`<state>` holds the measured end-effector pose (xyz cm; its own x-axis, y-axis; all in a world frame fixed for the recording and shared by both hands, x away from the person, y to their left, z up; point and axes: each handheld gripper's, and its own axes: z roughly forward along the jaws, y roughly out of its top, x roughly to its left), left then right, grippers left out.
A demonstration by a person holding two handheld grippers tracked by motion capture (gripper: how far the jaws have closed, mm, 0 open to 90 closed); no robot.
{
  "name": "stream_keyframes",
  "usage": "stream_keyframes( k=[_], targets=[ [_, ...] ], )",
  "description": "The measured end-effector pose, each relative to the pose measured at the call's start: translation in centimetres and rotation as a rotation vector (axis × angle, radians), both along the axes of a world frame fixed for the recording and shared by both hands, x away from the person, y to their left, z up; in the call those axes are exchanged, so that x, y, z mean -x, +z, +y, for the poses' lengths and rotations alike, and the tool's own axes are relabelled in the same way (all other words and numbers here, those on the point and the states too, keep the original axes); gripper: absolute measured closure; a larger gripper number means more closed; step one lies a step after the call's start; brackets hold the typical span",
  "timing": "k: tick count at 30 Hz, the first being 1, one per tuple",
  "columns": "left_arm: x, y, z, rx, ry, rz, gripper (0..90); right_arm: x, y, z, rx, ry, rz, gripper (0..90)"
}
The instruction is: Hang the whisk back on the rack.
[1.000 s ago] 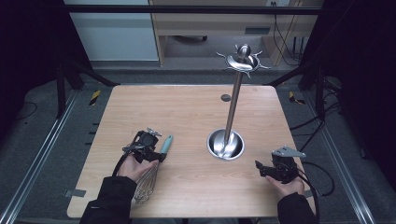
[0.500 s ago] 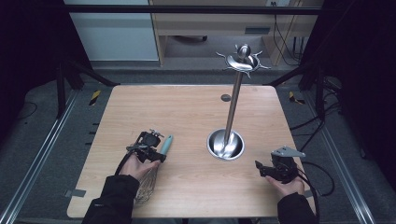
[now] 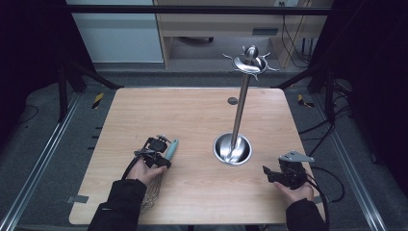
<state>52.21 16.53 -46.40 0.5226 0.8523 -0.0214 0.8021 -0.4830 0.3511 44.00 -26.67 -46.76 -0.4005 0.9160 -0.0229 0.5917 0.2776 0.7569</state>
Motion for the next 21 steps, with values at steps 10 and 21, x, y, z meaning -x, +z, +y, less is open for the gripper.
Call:
stream_keyframes(
  k=[10, 21],
  targets=[
    [-0.54, -0.24, -0.12, 0.018, 0.035, 0.033, 64.0, 0.02, 0.01, 0.06, -0.001, 0.002, -0.002, 30.8],
    [-0.53, -0.19, -0.35, 0.003, 0.059, 0.037, 68.9, 0.06, 0.09, 0.09, -0.007, -0.002, 0.000, 31.0]
  ],
)
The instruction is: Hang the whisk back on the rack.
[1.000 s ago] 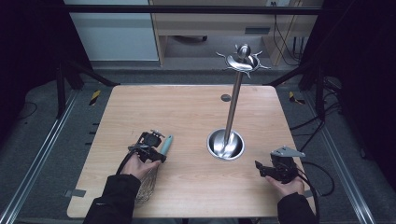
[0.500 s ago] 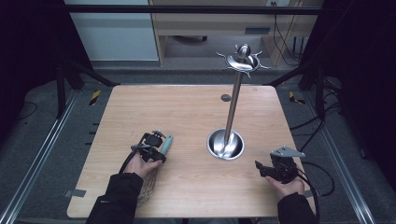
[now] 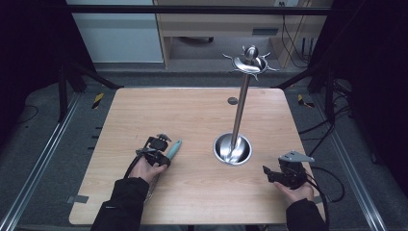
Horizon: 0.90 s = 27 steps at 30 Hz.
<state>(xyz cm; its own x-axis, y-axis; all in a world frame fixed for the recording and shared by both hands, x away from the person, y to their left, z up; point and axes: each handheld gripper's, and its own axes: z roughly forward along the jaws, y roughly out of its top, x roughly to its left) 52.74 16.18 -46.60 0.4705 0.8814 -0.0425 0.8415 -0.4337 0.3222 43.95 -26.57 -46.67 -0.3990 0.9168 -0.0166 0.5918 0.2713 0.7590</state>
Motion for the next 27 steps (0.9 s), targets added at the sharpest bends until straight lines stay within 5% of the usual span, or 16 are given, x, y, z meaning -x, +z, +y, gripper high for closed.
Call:
stream_keyframes(
  k=[10, 20, 27],
  targets=[
    [0.0, 0.3, 0.0, -0.014, -0.012, 0.011, 69.2, 0.0, 0.0, 0.0, 0.004, 0.000, 0.001, 31.2],
    [1.3, 2.4, 0.4, 0.010, -0.065, -0.058, 69.3, 0.0, 0.1, -0.2, 0.006, 0.003, -0.006, 31.3],
    [2.3, 3.6, 1.1, 0.057, -0.059, -0.124, 69.3, 0.0, 0.1, -0.2, 0.005, 0.002, -0.008, 31.4]
  ],
)
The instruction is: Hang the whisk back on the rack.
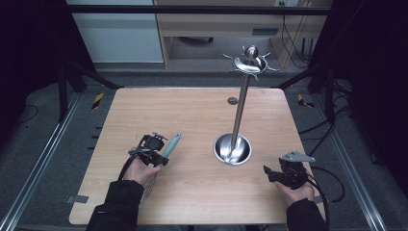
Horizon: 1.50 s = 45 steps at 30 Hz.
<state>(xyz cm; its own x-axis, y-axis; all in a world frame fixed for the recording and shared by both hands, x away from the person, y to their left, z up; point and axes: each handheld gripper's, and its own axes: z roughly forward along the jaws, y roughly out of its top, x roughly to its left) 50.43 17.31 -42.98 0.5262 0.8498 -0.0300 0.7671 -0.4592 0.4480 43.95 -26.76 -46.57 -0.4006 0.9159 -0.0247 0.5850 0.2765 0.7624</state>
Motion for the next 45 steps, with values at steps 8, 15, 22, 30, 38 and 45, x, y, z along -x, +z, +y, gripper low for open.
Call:
stream_keyframes(
  k=[8, 15, 22, 30, 38, 45],
  targets=[
    [1.2, 1.5, 1.2, 0.065, 0.000, -0.058, 69.4, 0.0, 0.0, 0.0, 0.002, 0.001, -0.003, 31.3],
    [2.5, 2.5, 2.4, 0.133, 0.008, -0.125, 69.4, 0.1, 0.0, 0.0, 0.006, 0.002, -0.003, 31.3],
    [3.4, 3.2, 3.6, 0.172, 0.025, -0.193, 69.4, 0.1, 0.0, 0.1, 0.004, 0.001, 0.003, 31.3],
    [4.4, 3.6, 4.0, 0.224, 0.023, -0.254, 69.4, 0.1, 0.1, 0.0, 0.006, 0.003, -0.003, 31.3],
    [5.5, 4.9, 4.6, 0.257, 0.028, -0.324, 69.4, 0.2, 0.1, 0.0, -0.008, 0.000, 0.002, 31.5],
    [6.4, 6.3, 5.0, 0.282, 0.036, -0.398, 69.4, 0.2, 0.1, 0.0, -0.006, 0.001, 0.001, 31.5]
  ],
)
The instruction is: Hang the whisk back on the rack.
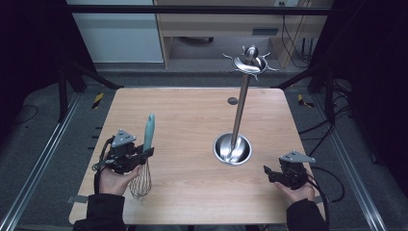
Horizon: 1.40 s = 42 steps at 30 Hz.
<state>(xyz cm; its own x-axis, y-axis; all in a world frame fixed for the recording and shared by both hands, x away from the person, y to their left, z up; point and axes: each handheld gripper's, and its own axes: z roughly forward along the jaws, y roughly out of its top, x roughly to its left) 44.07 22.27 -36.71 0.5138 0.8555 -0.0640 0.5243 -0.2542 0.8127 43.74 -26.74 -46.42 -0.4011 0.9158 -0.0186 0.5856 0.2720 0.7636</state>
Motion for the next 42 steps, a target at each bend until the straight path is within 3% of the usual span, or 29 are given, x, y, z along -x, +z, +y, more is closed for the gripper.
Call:
stream_keyframes(
  k=[5, 21, 26, 42],
  targets=[
    [0.4, 1.1, -0.3, 0.015, -0.011, -0.045, 69.4, -0.1, -0.1, -0.1, 0.010, 0.001, -0.013, 31.4],
    [0.3, 3.9, -2.0, 0.063, -0.073, -0.111, 69.4, -0.1, -0.1, -0.3, 0.000, -0.010, -0.024, 29.6],
    [-0.2, 4.5, -2.4, 0.077, -0.077, -0.119, 69.4, -0.1, 0.0, -0.3, -0.019, -0.020, -0.017, 27.4],
    [-1.5, 6.0, -5.1, 0.098, -0.127, -0.131, 69.3, -0.2, -0.1, -0.4, -0.006, -0.023, -0.028, 25.6]
  ],
)
